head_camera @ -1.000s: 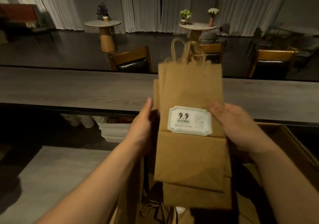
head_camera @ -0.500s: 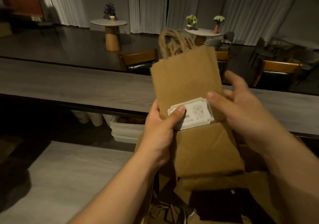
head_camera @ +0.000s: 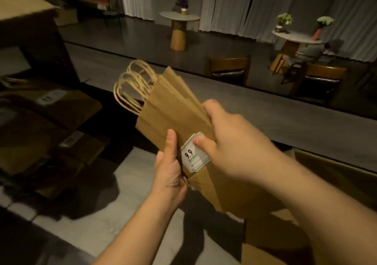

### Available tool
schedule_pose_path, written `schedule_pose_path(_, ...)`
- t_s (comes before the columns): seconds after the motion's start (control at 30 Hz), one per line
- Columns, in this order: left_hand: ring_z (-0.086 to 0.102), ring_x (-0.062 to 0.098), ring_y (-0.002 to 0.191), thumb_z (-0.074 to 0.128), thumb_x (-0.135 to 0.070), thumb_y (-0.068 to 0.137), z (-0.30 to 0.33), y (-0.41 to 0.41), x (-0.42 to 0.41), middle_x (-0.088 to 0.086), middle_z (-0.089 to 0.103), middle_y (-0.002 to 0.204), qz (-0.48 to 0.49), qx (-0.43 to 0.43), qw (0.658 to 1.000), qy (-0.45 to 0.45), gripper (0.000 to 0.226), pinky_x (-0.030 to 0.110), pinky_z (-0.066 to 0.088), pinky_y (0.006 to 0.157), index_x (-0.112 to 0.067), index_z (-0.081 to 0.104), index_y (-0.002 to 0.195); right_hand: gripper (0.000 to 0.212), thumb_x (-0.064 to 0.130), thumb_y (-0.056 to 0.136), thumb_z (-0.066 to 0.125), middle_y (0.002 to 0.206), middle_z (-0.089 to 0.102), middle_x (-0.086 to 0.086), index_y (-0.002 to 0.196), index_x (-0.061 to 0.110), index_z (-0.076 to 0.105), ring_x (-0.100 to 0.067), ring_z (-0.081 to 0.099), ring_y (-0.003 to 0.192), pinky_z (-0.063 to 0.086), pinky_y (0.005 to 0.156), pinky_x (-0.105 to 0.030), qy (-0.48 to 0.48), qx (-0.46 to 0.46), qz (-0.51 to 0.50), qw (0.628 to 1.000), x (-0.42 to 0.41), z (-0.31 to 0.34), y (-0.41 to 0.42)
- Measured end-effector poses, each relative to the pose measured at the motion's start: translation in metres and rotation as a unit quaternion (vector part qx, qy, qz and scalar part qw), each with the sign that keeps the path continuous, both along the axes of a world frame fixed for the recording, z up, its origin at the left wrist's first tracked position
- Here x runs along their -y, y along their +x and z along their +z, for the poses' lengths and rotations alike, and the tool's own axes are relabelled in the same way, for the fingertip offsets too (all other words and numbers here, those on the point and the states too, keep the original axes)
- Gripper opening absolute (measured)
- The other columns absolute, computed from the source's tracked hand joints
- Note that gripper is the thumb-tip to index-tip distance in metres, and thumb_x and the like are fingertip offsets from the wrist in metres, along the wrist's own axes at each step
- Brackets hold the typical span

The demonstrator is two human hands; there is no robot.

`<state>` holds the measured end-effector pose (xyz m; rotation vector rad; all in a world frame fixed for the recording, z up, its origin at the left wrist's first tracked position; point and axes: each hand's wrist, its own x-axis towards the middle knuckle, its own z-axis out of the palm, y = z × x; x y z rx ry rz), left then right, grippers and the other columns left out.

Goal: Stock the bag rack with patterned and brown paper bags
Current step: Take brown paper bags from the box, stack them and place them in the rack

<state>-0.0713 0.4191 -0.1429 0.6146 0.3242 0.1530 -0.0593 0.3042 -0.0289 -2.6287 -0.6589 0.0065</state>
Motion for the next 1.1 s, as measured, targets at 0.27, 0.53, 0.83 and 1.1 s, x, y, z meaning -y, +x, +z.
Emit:
schedule_pose_path(0.27, -0.007, 0.028, 0.158, 0.093, -0.052, 0.062, -0.129, -0.028, -0.152, -0.001, -0.007, 0.171, 0.051, -0.142, 0.687, 0.71, 0.141, 0.05, 0.01, 0.124, -0.032, -0.003, 0.163, 0.042, 0.026, 0.103, 0.06, 0.092, 0.061, 0.002, 0.133, 0.032, 0.031, -0.023, 0.063, 0.077, 0.054, 0.062, -0.039, -0.195, -0.036, 0.058, 0.978, -0.106, -0.169, 0.015)
schedule_pose_path(0.53, 0.057, 0.004, 0.116, 0.079, -0.054, 0.078, -0.178, -0.012, -0.243, -0.019, 0.065, 0.119, -0.305, 0.028, 0.438, 0.845, 0.051, 0.032, 0.05, 0.102, -0.044, 0.063, 0.125, 0.034, 0.031, 0.104, 0.055, 0.12, 0.066, -0.004, 0.135, 0.029, 0.041, -0.029, 0.062, 0.108, 0.049, 0.089, -0.046, -0.166, -0.109, 0.112, 0.974, -0.144, -0.252, -0.013)
schedule_pose_path(0.83, 0.059, -0.009, 0.107, 0.087, -0.049, 0.072, -0.202, -0.023, -0.271, -0.029, 0.059, 0.113, -0.253, 0.068, 0.593, 0.761, 0.052, 0.013, 0.051, 0.088, -0.044, 0.066, 0.12, 0.063, 0.042, 0.069, 0.094, 0.142, 0.045, 0.013, 0.112, 0.046, 0.048, 0.007, 0.051, 0.123, 0.048, 0.103, -0.018, 0.131, -0.278, -0.217, 0.926, -0.034, -0.271, -0.026)
schedule_pose_path(1.1, 0.057, -0.003, 0.115, 0.083, -0.064, 0.065, -0.211, -0.036, -0.261, -0.029, 0.053, 0.122, -0.211, 0.069, 0.643, 0.733, 0.074, 0.015, 0.047, 0.096, -0.036, 0.061, 0.13, 0.116, 0.011, 0.062, 0.099, 0.138, 0.048, 0.004, 0.139, 0.053, 0.023, -0.015, 0.054, 0.127, 0.054, 0.096, -0.026, 0.334, -0.373, -0.231, 0.834, -0.065, -0.312, -0.035)
